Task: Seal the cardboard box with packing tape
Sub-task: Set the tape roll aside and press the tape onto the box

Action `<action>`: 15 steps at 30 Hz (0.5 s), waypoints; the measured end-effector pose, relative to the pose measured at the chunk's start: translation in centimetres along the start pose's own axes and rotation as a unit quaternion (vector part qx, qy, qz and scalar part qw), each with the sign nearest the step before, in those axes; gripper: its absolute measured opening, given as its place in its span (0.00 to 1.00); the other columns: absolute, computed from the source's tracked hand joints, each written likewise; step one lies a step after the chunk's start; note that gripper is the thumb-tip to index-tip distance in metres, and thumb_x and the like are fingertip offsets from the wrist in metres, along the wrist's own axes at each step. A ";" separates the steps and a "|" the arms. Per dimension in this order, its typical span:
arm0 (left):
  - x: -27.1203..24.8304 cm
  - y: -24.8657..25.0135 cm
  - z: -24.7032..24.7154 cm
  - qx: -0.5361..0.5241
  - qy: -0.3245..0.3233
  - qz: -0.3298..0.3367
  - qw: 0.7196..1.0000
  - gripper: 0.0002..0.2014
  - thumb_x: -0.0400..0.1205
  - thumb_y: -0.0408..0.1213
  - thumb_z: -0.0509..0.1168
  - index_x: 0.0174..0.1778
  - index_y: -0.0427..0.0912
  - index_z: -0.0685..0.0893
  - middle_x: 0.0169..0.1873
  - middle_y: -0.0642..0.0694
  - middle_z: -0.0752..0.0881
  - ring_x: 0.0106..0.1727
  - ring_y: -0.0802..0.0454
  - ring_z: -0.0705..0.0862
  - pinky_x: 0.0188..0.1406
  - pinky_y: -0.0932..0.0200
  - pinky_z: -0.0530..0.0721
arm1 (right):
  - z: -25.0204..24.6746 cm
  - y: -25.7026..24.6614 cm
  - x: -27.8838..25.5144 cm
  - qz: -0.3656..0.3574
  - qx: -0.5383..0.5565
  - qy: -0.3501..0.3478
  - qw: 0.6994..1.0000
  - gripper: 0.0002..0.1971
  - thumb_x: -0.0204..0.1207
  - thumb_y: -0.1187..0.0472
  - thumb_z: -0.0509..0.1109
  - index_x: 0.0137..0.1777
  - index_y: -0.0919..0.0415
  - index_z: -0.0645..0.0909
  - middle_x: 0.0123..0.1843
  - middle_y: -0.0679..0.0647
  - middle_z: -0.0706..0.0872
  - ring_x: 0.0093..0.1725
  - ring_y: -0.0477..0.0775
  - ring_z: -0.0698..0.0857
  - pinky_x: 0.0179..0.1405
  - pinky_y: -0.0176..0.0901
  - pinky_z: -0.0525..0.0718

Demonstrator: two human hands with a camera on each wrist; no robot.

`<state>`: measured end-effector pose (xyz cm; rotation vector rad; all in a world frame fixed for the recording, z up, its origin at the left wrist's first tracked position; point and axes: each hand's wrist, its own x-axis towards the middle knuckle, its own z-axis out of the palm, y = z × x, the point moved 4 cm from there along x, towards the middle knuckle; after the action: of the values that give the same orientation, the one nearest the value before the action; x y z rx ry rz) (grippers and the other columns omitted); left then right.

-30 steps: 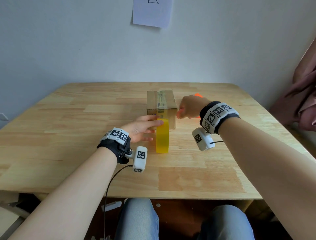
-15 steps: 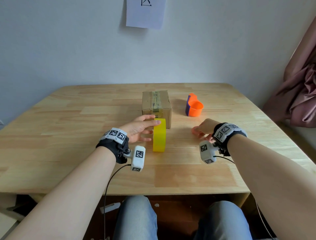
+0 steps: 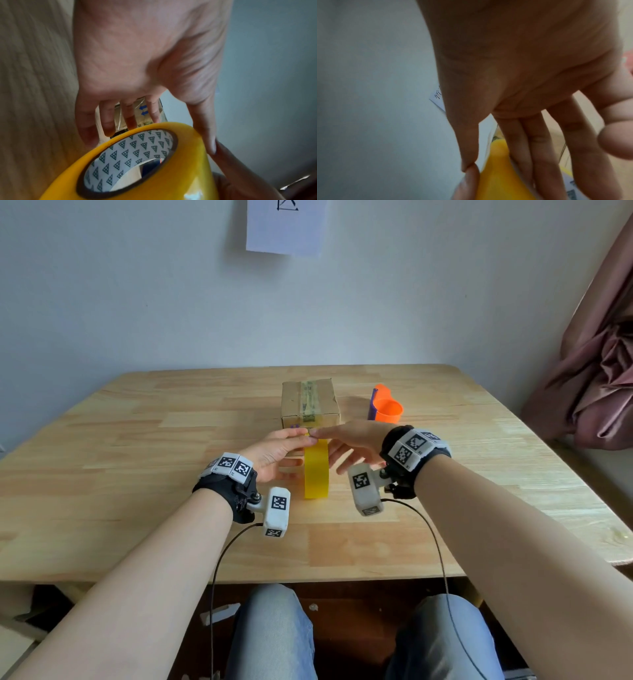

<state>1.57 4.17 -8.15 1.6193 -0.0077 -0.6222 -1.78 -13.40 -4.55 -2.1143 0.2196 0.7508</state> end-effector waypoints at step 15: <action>0.9 -0.7 1.4 -0.064 0.150 -0.018 0.986 0.22 0.81 0.55 0.75 0.66 0.47 0.87 0.60 0.50 0.93 0.59 0.46 0.92 0.63 0.42 0.88 | -9.3 2.9 -3.4 -0.096 0.084 0.361 0.924 0.26 0.72 0.48 0.78 0.59 0.72 0.87 0.44 0.60 0.85 0.41 0.56 0.81 0.39 0.43 0.76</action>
<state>1.54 2.66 -9.16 1.5759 0.2785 -0.3934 -1.69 -22.82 -0.32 -2.1218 0.4421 -0.1888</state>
